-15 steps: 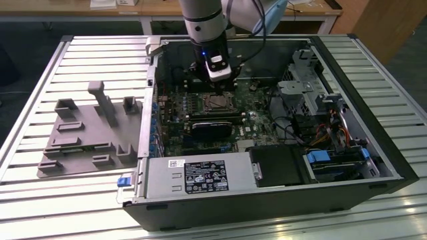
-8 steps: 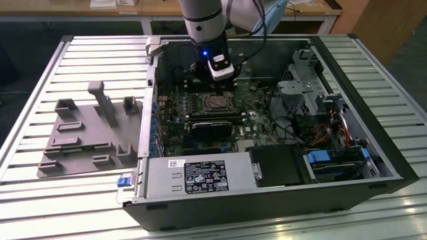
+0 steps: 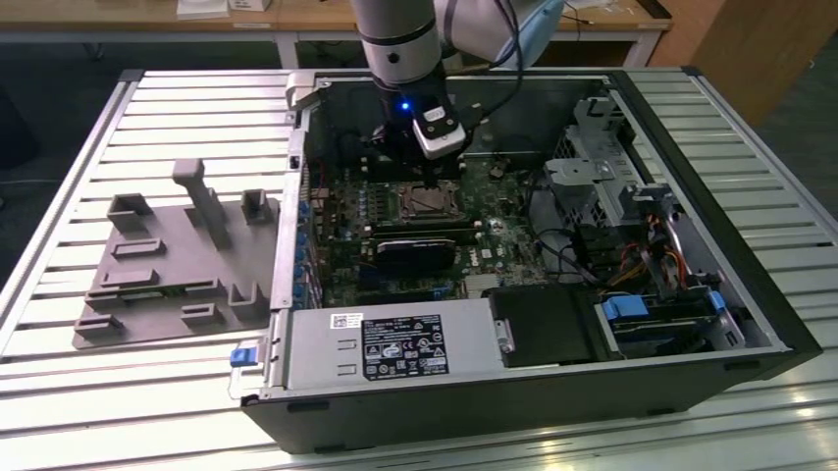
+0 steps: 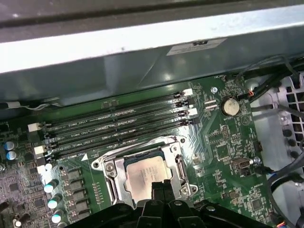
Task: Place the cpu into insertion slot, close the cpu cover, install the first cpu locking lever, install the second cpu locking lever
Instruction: 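Install the first cpu locking lever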
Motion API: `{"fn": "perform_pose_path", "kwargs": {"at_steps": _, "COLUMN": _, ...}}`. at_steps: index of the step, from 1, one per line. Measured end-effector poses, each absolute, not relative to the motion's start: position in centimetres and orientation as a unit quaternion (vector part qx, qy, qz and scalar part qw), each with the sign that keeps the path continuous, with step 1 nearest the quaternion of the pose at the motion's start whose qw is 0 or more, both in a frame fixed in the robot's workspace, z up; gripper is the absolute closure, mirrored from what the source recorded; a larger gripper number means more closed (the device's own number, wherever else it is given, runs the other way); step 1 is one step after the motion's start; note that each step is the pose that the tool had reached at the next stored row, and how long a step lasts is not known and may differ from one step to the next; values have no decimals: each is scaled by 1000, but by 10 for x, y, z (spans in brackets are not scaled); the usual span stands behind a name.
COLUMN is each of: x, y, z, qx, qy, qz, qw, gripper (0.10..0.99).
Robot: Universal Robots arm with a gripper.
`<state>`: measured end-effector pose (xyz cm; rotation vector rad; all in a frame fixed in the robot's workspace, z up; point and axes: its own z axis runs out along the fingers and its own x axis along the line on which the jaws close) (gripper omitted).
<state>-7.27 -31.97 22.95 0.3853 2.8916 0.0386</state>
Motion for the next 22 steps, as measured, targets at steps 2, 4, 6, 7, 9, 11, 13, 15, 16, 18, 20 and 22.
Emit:
{"fn": "perform_pose_path", "kwargs": {"at_steps": 2, "x": -73, "y": -320, "z": 229, "qx": 131, "qy": 985, "qz": 13, "qw": 112, "gripper": 984}}
{"fn": "perform_pose_path", "kwargs": {"at_steps": 4, "x": -72, "y": -320, "z": 229, "qx": 131, "qy": 986, "qz": 12, "qw": 99, "gripper": 984}}
{"fn": "perform_pose_path", "kwargs": {"at_steps": 6, "x": -68, "y": -320, "z": 229, "qx": 132, "qy": 989, "qz": 8, "qw": 72, "gripper": 984}}
{"fn": "perform_pose_path", "kwargs": {"at_steps": 7, "x": -67, "y": -320, "z": 229, "qx": 132, "qy": 989, "qz": 6, "qw": 63, "gripper": 984}}
{"fn": "perform_pose_path", "kwargs": {"at_steps": 9, "x": -64, "y": -320, "z": 229, "qx": 132, "qy": 990, "qz": 3, "qw": 45, "gripper": 984}}
{"fn": "perform_pose_path", "kwargs": {"at_steps": 11, "x": -64, "y": -320, "z": 229, "qx": 132, "qy": 991, "qz": 2, "qw": 38, "gripper": 984}}
{"fn": "perform_pose_path", "kwargs": {"at_steps": 13, "x": -64, "y": -320, "z": 229, "qx": 132, "qy": 991, "qz": 2, "qw": 37, "gripper": 984}}
{"fn": "perform_pose_path", "kwargs": {"at_steps": 15, "x": -63, "y": -320, "z": 229, "qx": 132, "qy": 991, "qz": 2, "qw": 37, "gripper": 984}}
{"fn": "perform_pose_path", "kwargs": {"at_steps": 16, "x": -62, "y": -320, "z": 229, "qx": 131, "qy": 991, "qz": 2, "qw": 37, "gripper": 984}}
{"fn": "perform_pose_path", "kwargs": {"at_steps": 18, "x": -59, "y": -320, "z": 228, "qx": 124, "qy": 992, "qz": 2, "qw": 37, "gripper": 984}}
{"fn": "perform_pose_path", "kwargs": {"at_steps": 20, "x": -57, "y": -320, "z": 228, "qx": 117, "qy": 992, "qz": 2, "qw": 37, "gripper": 984}}
{"fn": "perform_pose_path", "kwargs": {"at_steps": 22, "x": -54, "y": -320, "z": 227, "qx": 110, "qy": 993, "qz": 3, "qw": 37, "gripper": 984}}
